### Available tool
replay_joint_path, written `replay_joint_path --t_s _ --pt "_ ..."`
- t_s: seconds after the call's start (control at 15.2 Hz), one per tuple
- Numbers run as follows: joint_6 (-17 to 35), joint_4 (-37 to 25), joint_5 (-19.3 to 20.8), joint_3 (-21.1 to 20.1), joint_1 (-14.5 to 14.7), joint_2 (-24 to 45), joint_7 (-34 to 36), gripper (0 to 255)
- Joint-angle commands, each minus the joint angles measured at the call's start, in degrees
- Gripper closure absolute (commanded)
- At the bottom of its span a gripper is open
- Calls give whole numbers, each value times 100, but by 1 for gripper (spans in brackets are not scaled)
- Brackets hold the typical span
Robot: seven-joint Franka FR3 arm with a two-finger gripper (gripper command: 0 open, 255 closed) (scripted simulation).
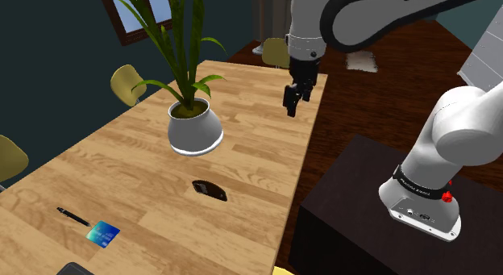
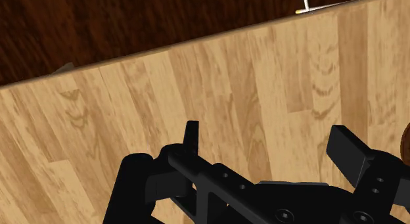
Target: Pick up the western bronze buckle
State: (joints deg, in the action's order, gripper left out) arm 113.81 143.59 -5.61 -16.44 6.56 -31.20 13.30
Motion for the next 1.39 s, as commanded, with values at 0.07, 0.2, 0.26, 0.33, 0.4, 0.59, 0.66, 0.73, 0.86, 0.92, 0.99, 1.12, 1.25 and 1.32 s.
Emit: replay_joint_path --t_s 0.07,0.2,0.26,0.33,0.4,0.59,0.66,0.73,0.86,0.92,0.99,1.12,1.25,1.32 --pt "383 -131 -72 -288 64 489 311 0" --pt "641 -230 -83 -489 99 834 538 0" --pt "766 -290 -75 -588 113 1015 656 0" --pt "889 -357 -56 -687 124 1200 777 0" --pt "1009 -431 -25 -785 133 1391 904 0" --pt "1343 -693 142 -1068 152 1992 1313 0" --pt "1445 -793 225 -1155 161 2201 1461 0" --pt "1540 -901 323 -1236 171 2416 1616 0" --pt "1711 -1138 559 -1377 207 2857 1943 0" --pt "1785 -1266 695 -1431 238 3083 2113 0" --pt "1851 -1402 841 -1474 278 3312 2286 0" --pt "1956 -1696 1151 -1525 388 3774 2631 0" --pt "2026 -2019 1462 -1526 545 4234 2961 0" --pt "2050 -2192 1610 -1507 642 4461 3115 0"
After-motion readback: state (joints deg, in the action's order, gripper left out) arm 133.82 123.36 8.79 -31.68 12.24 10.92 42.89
